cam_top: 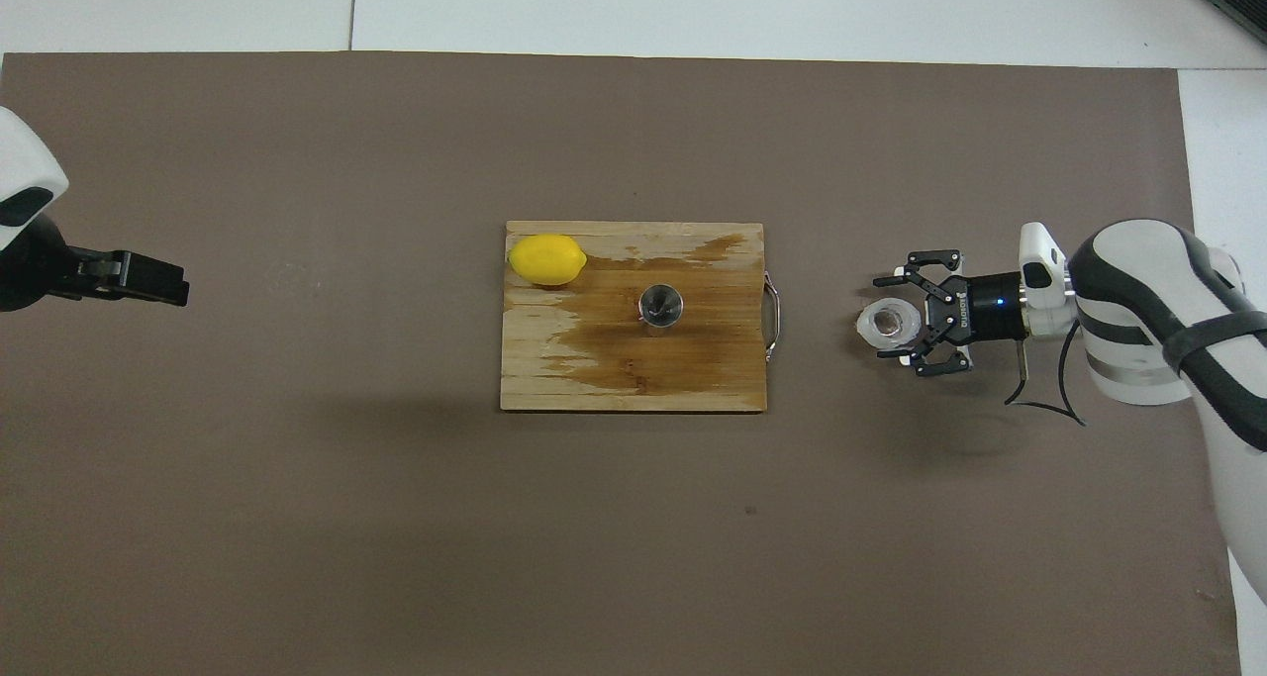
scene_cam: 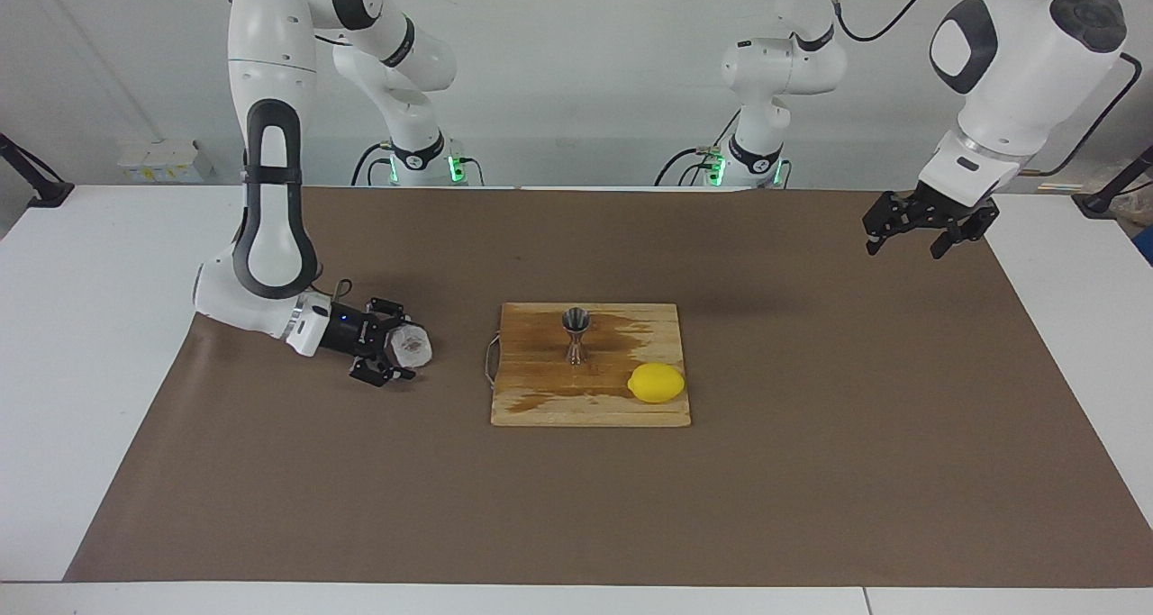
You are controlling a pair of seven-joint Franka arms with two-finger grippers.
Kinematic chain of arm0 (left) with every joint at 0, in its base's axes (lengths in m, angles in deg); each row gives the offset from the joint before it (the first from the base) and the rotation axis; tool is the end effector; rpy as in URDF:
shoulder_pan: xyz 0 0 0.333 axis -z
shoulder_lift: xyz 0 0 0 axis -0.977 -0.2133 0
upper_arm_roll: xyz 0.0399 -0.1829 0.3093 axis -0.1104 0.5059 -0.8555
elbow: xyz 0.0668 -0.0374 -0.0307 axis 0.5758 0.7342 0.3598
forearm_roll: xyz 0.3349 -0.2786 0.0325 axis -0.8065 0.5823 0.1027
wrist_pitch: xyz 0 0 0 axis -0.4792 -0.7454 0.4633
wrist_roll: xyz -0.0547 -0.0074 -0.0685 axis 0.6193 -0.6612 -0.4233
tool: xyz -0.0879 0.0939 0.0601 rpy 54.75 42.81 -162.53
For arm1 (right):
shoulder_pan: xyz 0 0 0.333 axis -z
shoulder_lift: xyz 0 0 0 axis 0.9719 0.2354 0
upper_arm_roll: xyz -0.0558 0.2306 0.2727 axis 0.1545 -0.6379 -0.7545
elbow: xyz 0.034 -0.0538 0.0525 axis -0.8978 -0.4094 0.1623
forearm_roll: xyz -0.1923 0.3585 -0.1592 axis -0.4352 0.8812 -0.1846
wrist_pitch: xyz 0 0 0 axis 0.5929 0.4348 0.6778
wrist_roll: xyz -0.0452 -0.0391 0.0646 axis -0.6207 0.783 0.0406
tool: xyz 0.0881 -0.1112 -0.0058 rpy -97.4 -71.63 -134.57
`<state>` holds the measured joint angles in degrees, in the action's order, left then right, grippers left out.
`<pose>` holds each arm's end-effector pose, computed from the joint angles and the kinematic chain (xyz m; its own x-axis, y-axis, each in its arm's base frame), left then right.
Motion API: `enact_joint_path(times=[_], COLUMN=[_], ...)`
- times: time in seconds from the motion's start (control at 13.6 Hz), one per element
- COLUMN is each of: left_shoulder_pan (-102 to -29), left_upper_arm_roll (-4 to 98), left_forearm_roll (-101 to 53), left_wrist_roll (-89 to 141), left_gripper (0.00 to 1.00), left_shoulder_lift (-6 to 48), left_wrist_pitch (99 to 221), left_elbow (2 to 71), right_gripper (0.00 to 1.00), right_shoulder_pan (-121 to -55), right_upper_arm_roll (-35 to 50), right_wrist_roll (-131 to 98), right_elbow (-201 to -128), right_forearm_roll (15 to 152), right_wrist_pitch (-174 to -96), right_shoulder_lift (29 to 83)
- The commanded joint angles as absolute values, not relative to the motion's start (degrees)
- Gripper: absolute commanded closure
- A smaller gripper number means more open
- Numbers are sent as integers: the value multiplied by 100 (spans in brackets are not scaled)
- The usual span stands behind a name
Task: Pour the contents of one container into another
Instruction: 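Grasp and lift the white cup with the right gripper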
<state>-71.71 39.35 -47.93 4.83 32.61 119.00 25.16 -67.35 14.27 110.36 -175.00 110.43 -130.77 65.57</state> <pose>0.5983 -0.0156 0.5886 0.9925 -0.1218 0.0121 -0.1220 -0.9923 0.0189 0.6252 -0.0170 0.2216 0.0079 0.6214 0.7834 1.0000 -0.0094 -0.0026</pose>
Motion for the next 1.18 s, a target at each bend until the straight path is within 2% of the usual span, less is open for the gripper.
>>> enact_joint_path(times=[0.0,0.07,0.15,0.37,0.66,0.81,1.1], left_shoulder_pan=[-7250,-7250,-7250,-7241,-7276,-7250,-7390], left_upper_arm_roll=[4006,4006,4006,4006,3997,3997,4094], left_forearm_roll=[-4897,-4879,-4862,-4861,-4870,-4879,-4888], left_wrist_roll=[448,466,483,501,457,483,405], left_gripper=[0,0,0,0,0,0,0], left_shoulder_lift=[3154,3145,3145,3171,3303,3312,3478], left_wrist_pitch=[11540,11488,11435,11356,11285,11259,11267], left_elbow=[2143,2134,2107,2098,2212,2213,2414], right_gripper=[72,82,84,98,99,98,98], right_shoulder_pan=[-6821,-6830,-6830,-6856,-7110,-7592,-8401], right_upper_arm_roll=[1414,1414,1414,1379,1160,1159,1159], right_wrist_roll=[11227,11218,11201,10929,9561,8490,6459], right_elbow=[-17659,-17650,-17615,-17448,-17184,-17149,-16632], right_forearm_roll=[11217,11226,11235,11244,11174,10973,9394], right_wrist_pitch=[-13240,-13240,-13240,-13232,-13266,-13888,-14163], right_shoulder_lift=[6449,6449,6457,6440,6142,5791,5684])
